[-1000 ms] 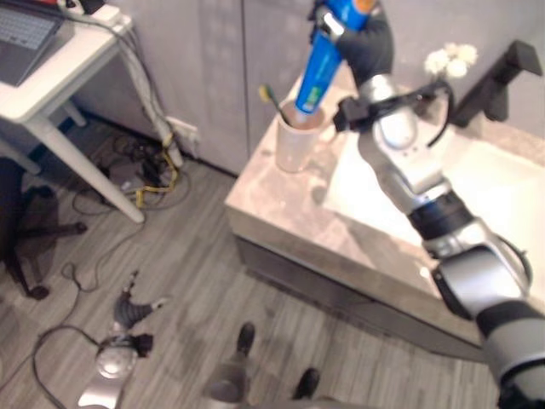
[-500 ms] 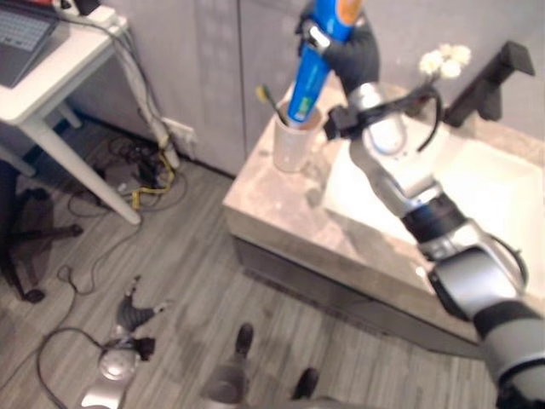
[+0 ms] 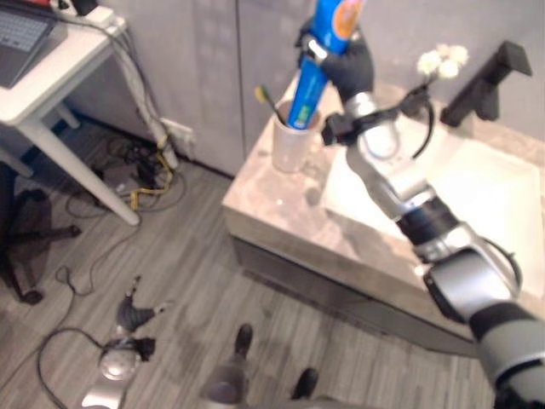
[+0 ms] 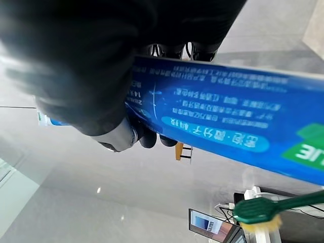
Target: Put brush and paste in cup on sink, flatten towel.
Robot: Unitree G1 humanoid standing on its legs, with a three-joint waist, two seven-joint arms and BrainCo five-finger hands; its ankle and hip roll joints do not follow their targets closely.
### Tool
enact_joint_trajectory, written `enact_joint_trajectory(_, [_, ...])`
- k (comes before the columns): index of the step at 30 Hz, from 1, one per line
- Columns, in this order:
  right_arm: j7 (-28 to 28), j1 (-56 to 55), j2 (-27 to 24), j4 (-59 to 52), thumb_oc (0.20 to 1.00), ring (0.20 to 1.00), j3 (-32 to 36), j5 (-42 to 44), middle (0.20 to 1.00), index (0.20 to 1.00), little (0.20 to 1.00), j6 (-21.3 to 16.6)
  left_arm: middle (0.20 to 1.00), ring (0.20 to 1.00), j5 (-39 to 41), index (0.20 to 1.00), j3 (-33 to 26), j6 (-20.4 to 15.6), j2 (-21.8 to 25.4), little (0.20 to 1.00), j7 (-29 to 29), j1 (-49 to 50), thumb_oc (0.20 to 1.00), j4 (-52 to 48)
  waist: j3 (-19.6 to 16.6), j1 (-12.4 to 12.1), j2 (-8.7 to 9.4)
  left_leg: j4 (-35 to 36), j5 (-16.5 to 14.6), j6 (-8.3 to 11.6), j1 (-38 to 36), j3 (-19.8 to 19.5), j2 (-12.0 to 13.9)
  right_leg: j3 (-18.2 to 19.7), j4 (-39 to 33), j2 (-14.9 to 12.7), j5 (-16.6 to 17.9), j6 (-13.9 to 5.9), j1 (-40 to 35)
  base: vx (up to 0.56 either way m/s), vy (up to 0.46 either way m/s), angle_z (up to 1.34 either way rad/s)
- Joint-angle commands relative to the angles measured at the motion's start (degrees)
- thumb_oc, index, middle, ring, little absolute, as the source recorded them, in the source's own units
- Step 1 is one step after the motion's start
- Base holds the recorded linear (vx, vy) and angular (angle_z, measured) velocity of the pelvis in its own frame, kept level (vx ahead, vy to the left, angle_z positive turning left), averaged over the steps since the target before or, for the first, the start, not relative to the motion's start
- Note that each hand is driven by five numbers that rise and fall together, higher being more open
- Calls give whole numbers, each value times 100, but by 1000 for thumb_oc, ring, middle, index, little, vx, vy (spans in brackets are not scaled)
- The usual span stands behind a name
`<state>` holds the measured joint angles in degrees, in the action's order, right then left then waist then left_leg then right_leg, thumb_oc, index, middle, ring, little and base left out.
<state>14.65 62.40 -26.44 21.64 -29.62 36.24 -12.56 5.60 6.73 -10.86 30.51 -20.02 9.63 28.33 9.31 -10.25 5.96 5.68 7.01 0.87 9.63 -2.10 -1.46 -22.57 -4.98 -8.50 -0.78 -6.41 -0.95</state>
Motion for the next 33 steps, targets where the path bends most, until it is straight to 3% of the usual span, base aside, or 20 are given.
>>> enact_joint_trajectory(1, [28,237,68,-36,228,228,-12,105,228,228,228,-323,1000,1000,-84,1000,-23,-194,143,1000,-170,-91,1000,95,-105,7,173,-68,-584,-77,45,-122,127,-26,-2,-456,510,-157,83,0,0,0])
enact_joint_trajectory(16, [69,229,174,19,200,200,-31,37,200,200,200,-343,1000,1000,-47,1000,33,-219,108,1000,-198,-104,1000,105,-78,27,159,-68,-578,-92,56,-81,129,19,-2,-463,531,-164,126,-4,5,-4])
enact_joint_trajectory(33, [356,-44,744,117,200,200,160,-394,200,200,200,-498,1000,1000,-44,1000,174,-301,17,1000,-325,-174,1000,110,-46,-36,143,-68,-570,-95,104,-11,152,117,-2,-448,554,-170,236,0,0,0])
